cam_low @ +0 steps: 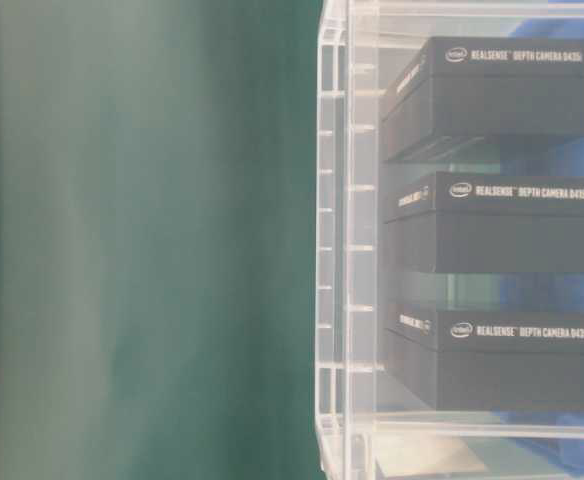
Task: Take out the box from the case.
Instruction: 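Move the right gripper over the middle black box in the bin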
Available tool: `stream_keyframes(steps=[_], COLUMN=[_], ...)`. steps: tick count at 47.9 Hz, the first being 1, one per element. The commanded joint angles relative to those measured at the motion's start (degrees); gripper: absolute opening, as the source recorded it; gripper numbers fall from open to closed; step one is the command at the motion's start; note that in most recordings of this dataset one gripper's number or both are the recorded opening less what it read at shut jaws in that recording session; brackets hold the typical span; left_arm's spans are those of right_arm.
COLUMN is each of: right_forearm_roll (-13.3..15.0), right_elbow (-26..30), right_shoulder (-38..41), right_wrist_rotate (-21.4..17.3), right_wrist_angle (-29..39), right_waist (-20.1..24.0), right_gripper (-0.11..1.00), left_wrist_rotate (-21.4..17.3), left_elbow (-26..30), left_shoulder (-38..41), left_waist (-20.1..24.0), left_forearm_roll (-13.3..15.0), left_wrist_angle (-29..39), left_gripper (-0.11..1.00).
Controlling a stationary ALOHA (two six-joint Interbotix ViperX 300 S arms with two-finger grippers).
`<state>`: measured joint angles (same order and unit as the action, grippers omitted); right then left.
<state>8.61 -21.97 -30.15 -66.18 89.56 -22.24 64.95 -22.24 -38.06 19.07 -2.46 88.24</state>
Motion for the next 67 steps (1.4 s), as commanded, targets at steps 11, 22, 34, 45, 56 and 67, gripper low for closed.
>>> stream_keyframes(steps=[11,22,34,45,56,67], right_forearm_roll=[-0.88,-1.93,-3.34,-3.34,-3.16,-3.16], right_elbow=[1.93,4.39,9.58,15.91,21.18,27.6], right_shoulder=[2.11,5.89,12.3,18.63,23.47,28.83], right_wrist_rotate=[-2.2,-3.6,-4.66,-7.56,-9.84,-10.63], right_wrist_angle=[-0.88,-3.96,-6.94,-8.7,-10.9,-10.9], right_waist=[0.0,0.0,1.41,3.25,5.71,8.09], right_gripper=[0.93,0.93,0.93,0.93,0.93,0.92], left_wrist_rotate=[0.0,0.79,1.23,1.32,1.32,1.32], left_elbow=[1.05,1.32,1.49,1.58,1.58,1.58], left_shoulder=[0.26,0.35,0.62,0.62,0.7,0.7], left_waist=[0.26,1.67,2.02,2.02,2.02,2.02], left_forearm_roll=[-0.35,-0.26,-0.35,-0.35,-0.26,-0.26], left_wrist_angle=[-0.62,-2.9,-3.25,-3.25,-3.34,-3.34], left_gripper=[0.94,0.94,0.94,0.94,0.94,0.94])
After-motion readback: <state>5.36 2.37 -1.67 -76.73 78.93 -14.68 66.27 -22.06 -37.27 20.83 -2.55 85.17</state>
